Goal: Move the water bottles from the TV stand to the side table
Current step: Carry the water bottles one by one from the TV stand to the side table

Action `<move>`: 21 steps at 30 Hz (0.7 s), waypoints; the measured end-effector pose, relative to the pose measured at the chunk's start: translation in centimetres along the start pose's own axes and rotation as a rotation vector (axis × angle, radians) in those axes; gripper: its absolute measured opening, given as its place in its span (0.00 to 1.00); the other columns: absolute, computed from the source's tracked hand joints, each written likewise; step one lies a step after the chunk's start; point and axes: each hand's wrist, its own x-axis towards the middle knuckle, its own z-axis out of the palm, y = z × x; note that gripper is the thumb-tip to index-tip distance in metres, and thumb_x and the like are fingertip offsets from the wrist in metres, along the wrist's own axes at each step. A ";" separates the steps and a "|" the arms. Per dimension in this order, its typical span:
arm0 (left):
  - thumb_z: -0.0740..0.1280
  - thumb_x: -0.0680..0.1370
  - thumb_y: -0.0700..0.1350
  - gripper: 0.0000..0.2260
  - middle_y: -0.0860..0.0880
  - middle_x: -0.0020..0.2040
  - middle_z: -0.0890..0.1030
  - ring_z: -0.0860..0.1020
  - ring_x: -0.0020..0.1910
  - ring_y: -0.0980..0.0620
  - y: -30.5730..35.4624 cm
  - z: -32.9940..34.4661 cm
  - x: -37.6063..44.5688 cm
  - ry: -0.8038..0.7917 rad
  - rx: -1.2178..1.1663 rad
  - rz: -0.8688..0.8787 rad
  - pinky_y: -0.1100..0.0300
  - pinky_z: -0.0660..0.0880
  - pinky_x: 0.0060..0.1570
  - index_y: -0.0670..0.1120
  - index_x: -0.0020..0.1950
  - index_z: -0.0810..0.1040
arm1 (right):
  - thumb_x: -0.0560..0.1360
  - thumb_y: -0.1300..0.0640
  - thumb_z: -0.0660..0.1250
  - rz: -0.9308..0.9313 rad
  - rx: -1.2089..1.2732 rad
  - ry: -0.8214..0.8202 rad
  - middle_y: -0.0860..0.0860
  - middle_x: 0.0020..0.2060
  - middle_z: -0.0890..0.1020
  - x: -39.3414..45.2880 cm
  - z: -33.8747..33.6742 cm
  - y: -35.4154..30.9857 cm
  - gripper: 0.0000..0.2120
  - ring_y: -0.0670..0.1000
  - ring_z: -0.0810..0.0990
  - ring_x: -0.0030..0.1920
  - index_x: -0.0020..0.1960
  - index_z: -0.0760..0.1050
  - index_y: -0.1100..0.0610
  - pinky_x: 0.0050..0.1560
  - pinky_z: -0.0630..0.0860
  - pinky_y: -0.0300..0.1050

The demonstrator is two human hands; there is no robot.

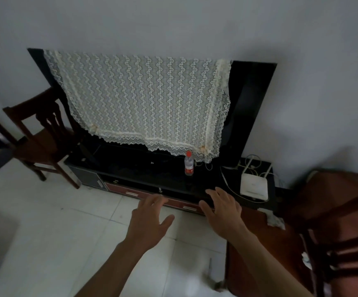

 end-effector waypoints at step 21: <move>0.65 0.77 0.60 0.24 0.50 0.68 0.72 0.71 0.65 0.47 -11.5 -4.1 18.9 -0.071 -0.135 0.215 0.50 0.72 0.62 0.51 0.69 0.73 | 0.79 0.35 0.53 0.252 -0.007 0.138 0.50 0.77 0.61 13.4 2.3 -9.4 0.27 0.55 0.59 0.76 0.75 0.62 0.45 0.74 0.57 0.59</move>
